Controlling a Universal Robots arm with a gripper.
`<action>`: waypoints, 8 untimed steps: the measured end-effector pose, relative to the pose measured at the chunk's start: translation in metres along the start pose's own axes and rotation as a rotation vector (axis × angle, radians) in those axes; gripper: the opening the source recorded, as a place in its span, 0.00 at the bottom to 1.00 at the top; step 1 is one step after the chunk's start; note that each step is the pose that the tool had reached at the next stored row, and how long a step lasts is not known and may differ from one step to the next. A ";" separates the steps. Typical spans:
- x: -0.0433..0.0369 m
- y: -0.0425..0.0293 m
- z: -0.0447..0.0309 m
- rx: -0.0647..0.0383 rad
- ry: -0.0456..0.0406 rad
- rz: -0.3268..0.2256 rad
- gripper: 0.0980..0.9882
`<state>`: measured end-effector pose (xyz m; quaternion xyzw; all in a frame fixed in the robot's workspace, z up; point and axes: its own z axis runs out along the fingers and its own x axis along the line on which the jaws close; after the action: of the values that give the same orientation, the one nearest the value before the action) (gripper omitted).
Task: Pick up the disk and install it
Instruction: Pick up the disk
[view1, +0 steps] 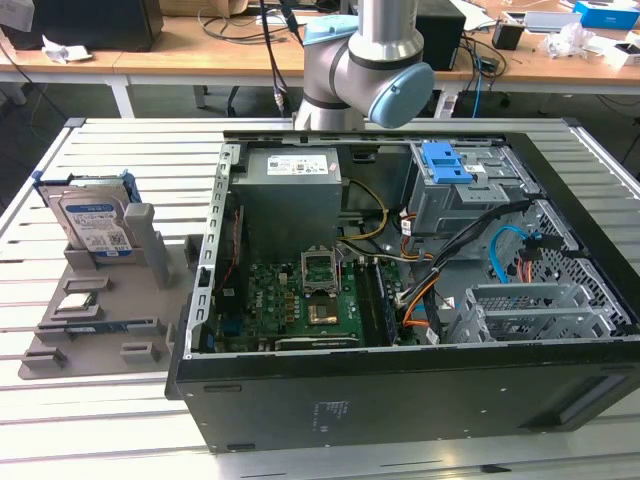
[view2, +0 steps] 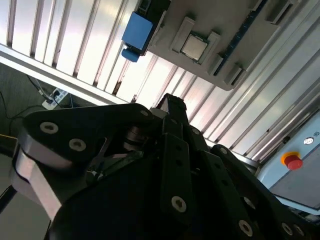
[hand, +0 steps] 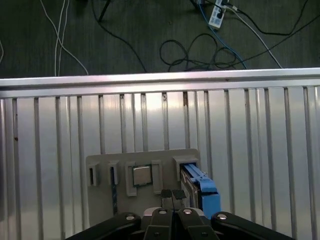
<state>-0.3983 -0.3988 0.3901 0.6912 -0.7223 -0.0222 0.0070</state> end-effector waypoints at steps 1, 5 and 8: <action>0.0000 0.0000 0.0000 0.000 0.0000 0.000 0.01; 0.0000 0.0000 0.0000 0.000 0.0001 -0.002 0.22; 0.0000 0.0000 0.0000 0.000 0.0001 -0.003 0.50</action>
<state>-0.3984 -0.3988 0.3901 0.6922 -0.7213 -0.0222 0.0070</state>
